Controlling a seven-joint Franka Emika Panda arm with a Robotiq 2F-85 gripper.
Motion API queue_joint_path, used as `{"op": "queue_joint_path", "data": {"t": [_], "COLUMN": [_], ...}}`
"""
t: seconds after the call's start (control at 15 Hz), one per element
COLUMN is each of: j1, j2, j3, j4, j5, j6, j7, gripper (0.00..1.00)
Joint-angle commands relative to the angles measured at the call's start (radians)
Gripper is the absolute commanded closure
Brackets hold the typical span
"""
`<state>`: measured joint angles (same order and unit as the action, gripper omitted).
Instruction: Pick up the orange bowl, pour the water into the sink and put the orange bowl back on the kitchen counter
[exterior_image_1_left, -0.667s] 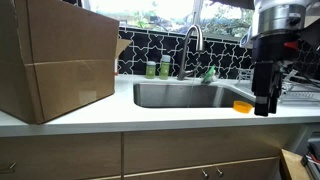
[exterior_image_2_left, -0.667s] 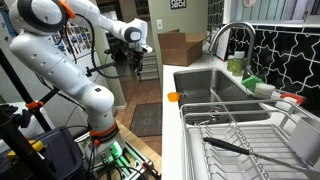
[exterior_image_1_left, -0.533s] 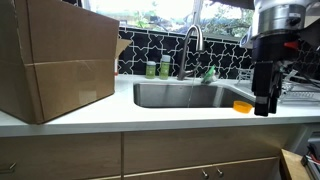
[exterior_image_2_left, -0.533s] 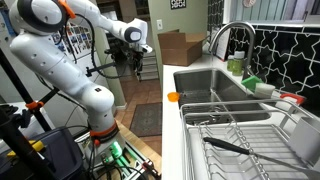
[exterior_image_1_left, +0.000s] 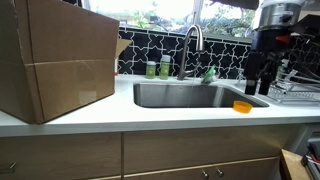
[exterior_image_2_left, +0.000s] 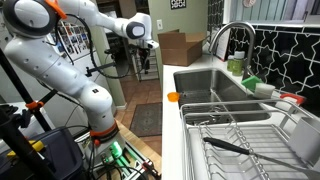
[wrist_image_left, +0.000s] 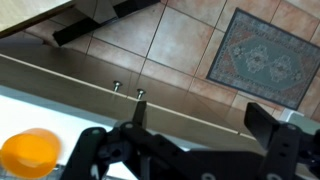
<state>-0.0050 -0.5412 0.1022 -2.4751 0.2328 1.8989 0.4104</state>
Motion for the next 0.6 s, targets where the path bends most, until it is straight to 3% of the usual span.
{"op": "queue_joint_path", "data": {"t": [0.0,0.07,0.13,0.27,0.4,0.53], "j1": [-0.125,-0.163,-0.11,-0.159,-0.167,-0.168], "j2": [-0.132,-0.146,-0.081,-0.114,-0.125,-0.15], "j3": [-0.045,-0.062,-0.044,-0.068,-0.069,-0.025], "j4": [-0.059,-0.069,-0.022,-0.037,-0.045,-0.06], "j5": [-0.151,-0.188,-0.128,-0.165,-0.17,-0.232], "j6": [-0.068,-0.055,-0.044,-0.049,-0.049,-0.064], "j7": [0.043,0.045,0.015,0.016,0.017,0.027], "gripper": [0.0,0.0,0.0,0.0,0.0,0.0]}}
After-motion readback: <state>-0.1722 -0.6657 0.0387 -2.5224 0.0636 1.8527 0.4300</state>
